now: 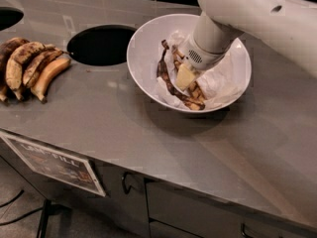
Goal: Pick banana from white bowl
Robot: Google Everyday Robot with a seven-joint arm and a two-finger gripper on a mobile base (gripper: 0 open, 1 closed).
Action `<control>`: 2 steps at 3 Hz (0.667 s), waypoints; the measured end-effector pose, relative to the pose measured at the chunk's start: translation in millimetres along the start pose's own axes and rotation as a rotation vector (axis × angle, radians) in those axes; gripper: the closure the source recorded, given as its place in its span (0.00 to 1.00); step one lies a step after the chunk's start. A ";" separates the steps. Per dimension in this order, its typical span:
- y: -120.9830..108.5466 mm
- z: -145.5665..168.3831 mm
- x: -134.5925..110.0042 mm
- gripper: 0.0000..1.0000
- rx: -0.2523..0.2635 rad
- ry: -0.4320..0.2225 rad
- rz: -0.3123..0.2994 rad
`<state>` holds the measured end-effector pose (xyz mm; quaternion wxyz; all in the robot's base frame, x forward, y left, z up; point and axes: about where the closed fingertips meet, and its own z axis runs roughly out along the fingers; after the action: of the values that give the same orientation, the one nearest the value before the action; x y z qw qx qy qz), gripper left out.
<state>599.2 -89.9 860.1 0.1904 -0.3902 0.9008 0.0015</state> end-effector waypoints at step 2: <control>2.3 7.7 2.6 0.42 -0.012 0.015 0.000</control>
Offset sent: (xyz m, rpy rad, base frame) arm 0.0001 0.0004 -0.0188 -0.0055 0.0448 0.0028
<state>598.7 -89.0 851.8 0.1812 -0.3914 0.9022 0.0039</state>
